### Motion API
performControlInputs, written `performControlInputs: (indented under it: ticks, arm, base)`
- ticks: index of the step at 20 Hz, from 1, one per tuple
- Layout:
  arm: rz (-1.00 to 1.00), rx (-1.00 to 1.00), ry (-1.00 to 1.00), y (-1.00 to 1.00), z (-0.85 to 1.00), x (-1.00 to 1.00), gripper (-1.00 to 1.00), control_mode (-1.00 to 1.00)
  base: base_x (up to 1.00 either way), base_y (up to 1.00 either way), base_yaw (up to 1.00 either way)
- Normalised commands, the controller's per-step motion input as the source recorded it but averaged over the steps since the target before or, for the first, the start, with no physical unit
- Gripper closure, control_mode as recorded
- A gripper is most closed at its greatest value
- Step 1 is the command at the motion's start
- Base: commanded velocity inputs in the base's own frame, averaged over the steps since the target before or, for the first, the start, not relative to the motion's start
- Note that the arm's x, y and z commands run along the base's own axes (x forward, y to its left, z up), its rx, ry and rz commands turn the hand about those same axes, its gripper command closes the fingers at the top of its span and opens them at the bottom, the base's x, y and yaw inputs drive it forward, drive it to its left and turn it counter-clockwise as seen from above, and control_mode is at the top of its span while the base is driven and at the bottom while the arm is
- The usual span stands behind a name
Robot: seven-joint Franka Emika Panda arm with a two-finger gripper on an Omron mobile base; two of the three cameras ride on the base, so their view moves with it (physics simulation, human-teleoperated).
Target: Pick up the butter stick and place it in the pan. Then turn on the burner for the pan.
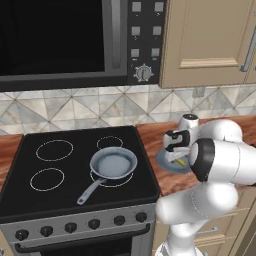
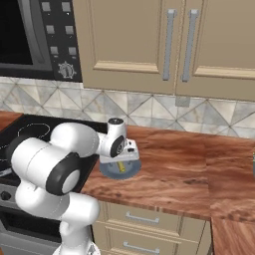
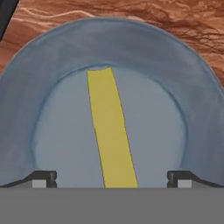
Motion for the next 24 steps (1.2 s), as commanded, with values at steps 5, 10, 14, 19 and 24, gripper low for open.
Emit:
performControlInputs:
  ticks: [5,10,14,19,24]
  arm:
    - [0.07,-0.01,0.00,0.00,-0.25,0.04,-1.00,-1.00]
    - [0.06,0.00,0.00,0.00,-0.17,0.02,-1.00,-1.00]
    - [0.03,-0.02,0.00,0.05,-0.08,0.00,-1.00,-1.00]
    - [0.01,-0.06,0.04,0.17,-0.34,0.00,1.00,-1.00]
    - [0.00,0.00,0.00,0.10,-0.26,0.00,1.00,-1.00]
  base:
    - [0.00,0.00,0.00]
    - [0.00,0.00,0.00]
    - [0.00,0.00,0.00]
    - [0.00,0.00,0.00]
    - [0.00,0.00,0.00]
